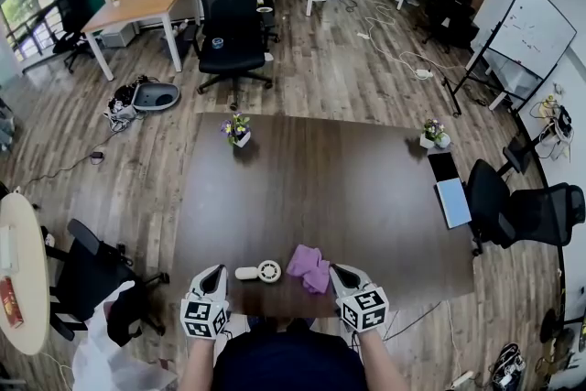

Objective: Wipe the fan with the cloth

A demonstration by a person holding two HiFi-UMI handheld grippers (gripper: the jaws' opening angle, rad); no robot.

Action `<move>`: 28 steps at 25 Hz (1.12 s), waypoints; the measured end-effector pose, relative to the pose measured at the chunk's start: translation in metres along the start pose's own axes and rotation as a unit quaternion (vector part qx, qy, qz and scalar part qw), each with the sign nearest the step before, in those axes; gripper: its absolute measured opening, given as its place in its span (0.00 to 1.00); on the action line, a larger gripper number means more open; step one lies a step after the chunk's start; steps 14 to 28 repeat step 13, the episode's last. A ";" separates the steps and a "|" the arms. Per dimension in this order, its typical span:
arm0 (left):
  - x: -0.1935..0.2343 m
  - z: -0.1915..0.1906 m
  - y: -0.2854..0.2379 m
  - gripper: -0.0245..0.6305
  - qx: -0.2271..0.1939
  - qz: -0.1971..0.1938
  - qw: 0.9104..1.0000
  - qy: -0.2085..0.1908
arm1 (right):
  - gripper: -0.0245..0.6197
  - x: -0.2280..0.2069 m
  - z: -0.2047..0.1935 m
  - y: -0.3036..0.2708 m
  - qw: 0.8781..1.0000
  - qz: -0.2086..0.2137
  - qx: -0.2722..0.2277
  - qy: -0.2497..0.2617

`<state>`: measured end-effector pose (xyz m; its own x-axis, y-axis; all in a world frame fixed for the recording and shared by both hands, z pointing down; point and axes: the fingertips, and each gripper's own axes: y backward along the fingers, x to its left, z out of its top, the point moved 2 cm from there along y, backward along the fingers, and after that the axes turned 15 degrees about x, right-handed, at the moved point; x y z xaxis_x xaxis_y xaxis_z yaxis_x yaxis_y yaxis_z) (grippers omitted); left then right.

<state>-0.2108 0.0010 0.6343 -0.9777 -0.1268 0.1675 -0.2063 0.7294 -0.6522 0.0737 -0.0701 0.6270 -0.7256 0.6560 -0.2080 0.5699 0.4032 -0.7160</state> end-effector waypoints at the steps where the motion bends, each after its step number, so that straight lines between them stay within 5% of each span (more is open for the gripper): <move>1: 0.000 0.001 0.000 0.03 -0.001 -0.002 1.000 0.002 | 0.05 0.000 0.000 0.000 1.000 -0.001 0.000 0.000; 28: -0.001 -0.001 -0.003 0.03 0.006 -0.010 1.000 0.009 | 0.05 0.000 0.001 0.003 1.000 -0.004 0.001 0.002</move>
